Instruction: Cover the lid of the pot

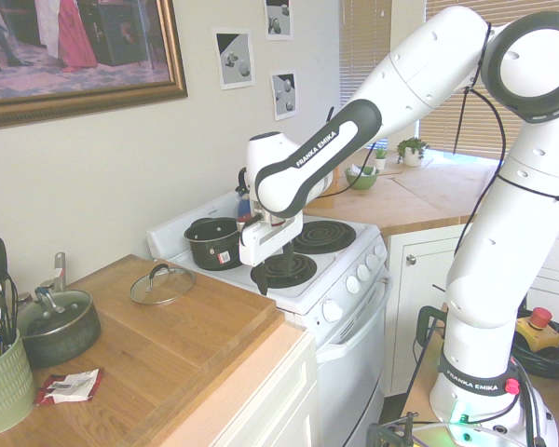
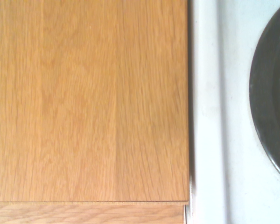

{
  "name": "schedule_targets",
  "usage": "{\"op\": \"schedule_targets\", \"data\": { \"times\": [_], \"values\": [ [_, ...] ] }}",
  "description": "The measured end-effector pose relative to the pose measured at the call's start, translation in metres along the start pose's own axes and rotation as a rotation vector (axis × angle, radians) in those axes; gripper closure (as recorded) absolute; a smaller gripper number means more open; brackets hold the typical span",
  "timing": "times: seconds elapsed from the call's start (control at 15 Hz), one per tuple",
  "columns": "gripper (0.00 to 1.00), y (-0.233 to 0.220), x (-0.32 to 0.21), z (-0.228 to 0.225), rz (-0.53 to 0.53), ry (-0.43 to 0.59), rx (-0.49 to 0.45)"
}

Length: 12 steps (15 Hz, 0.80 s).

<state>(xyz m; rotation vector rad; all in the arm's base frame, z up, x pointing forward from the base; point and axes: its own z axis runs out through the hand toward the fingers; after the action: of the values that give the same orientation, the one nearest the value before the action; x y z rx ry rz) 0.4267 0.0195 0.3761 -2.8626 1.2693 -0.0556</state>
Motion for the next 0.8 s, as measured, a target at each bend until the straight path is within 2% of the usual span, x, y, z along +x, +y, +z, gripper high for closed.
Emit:
{"op": "schedule_targets", "data": {
  "times": [0.33, 0.8],
  "values": [
    [0.0, -0.02, -0.01, -0.008, 0.027, 0.022, 0.012],
    [0.0, -0.132, 0.008, -0.032, 0.241, 0.072, 0.098]
  ]
}}
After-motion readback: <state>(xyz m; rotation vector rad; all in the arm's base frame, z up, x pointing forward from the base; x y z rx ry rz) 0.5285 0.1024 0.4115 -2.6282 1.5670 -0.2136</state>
